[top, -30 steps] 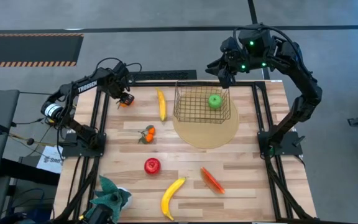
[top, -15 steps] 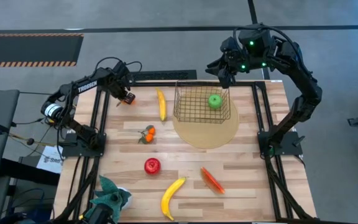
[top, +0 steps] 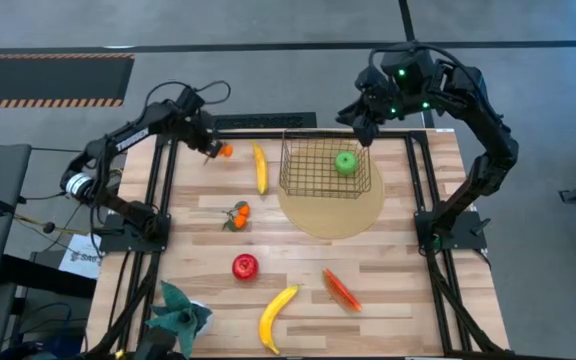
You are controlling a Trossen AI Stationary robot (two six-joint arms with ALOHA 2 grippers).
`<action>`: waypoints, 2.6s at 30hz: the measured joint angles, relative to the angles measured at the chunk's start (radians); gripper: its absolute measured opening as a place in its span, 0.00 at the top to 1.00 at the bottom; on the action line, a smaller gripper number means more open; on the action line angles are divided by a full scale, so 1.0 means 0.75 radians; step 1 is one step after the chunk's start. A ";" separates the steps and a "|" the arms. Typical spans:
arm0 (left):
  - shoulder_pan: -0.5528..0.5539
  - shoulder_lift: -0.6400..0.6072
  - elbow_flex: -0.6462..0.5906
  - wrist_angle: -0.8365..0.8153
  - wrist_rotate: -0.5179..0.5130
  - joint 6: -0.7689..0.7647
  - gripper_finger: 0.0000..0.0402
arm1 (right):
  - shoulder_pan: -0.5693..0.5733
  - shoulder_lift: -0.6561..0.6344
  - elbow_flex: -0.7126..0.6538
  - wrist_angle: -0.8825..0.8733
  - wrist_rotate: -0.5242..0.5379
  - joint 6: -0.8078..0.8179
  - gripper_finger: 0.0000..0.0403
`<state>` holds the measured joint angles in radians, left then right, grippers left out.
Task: Build produce basket
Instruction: Put the top tangerines into the wire basket
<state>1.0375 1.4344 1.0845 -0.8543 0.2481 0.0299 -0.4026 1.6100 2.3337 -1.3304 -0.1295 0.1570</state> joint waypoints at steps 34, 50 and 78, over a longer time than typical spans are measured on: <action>-0.804 -0.493 0.202 -0.037 -0.205 -0.257 1.00 | 0.091 0.494 0.004 0.497 -0.280 -0.112 0.84; -0.852 -0.493 0.202 -0.031 -0.243 -0.275 1.00 | 0.021 0.673 0.001 0.543 -0.650 0.033 0.51; -0.853 -0.493 0.201 -0.012 -0.238 -0.266 1.00 | -0.048 0.742 0.001 0.751 -0.800 0.073 0.55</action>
<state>0.3977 1.0645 1.2354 -0.8635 0.0696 -0.1692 -0.4384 2.1662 2.3344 -0.7675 -0.7293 0.2119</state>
